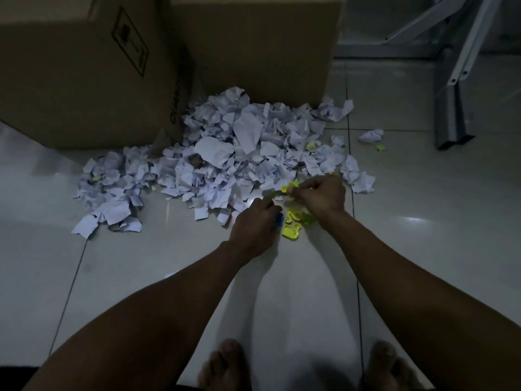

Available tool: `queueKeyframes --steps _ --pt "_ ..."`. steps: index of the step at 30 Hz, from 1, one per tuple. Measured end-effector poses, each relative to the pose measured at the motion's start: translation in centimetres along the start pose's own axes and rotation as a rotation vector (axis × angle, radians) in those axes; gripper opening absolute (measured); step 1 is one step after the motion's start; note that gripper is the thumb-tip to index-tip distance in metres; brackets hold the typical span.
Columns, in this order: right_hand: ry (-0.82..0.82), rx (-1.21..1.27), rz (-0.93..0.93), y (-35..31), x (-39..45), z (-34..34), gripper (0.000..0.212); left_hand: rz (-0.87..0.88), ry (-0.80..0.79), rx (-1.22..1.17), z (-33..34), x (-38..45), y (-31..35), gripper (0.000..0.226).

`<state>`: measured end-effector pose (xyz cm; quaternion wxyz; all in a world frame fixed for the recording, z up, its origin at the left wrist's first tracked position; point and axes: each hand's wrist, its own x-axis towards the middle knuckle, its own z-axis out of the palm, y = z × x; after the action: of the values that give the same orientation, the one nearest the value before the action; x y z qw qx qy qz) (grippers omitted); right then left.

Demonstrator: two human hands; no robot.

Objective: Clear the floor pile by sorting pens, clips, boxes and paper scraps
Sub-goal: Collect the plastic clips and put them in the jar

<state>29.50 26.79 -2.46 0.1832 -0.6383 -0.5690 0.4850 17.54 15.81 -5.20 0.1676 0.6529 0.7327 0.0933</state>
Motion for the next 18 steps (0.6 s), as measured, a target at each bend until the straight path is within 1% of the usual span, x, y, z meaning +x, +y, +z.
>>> queueKeyframes --steps 2,5,7,9,11,12,14,16,18 --pt "0.032 0.185 0.068 -0.3 0.4 -1.2 0.019 -0.014 -0.011 0.031 0.5 0.0 -0.1 0.026" --pt "0.086 0.417 0.199 0.0 1.0 -3.1 0.019 -0.016 -0.041 0.047 1.1 0.2 -0.2 0.026" --pt "0.066 0.568 0.279 0.0 1.0 -3.8 0.026 -0.033 -0.076 0.067 1.2 0.3 -0.2 0.024" --pt "0.02 0.617 0.337 0.0 0.4 -4.1 0.025 -0.036 -0.076 0.094 1.2 0.1 0.0 0.019" --pt "-0.051 0.643 0.389 0.1 -0.2 -4.3 0.019 -0.024 -0.004 0.103 1.1 -0.1 0.1 0.021" --pt "-0.105 0.683 0.424 0.2 -0.5 -4.4 0.02 -0.028 0.048 0.09 0.9 -0.2 0.3 0.023" --pt "-0.177 0.769 0.493 0.7 -0.7 -5.0 0.031 -0.037 0.162 0.025 0.7 0.1 0.4 0.026" --pt "-0.18 0.799 0.516 1.3 -0.3 -5.7 0.032 -0.039 0.258 -0.073 0.6 0.8 0.6 0.026" --pt "-0.17 0.76 0.511 1.8 0.0 -5.9 0.024 -0.066 0.287 -0.245 0.2 1.5 1.0 0.02"
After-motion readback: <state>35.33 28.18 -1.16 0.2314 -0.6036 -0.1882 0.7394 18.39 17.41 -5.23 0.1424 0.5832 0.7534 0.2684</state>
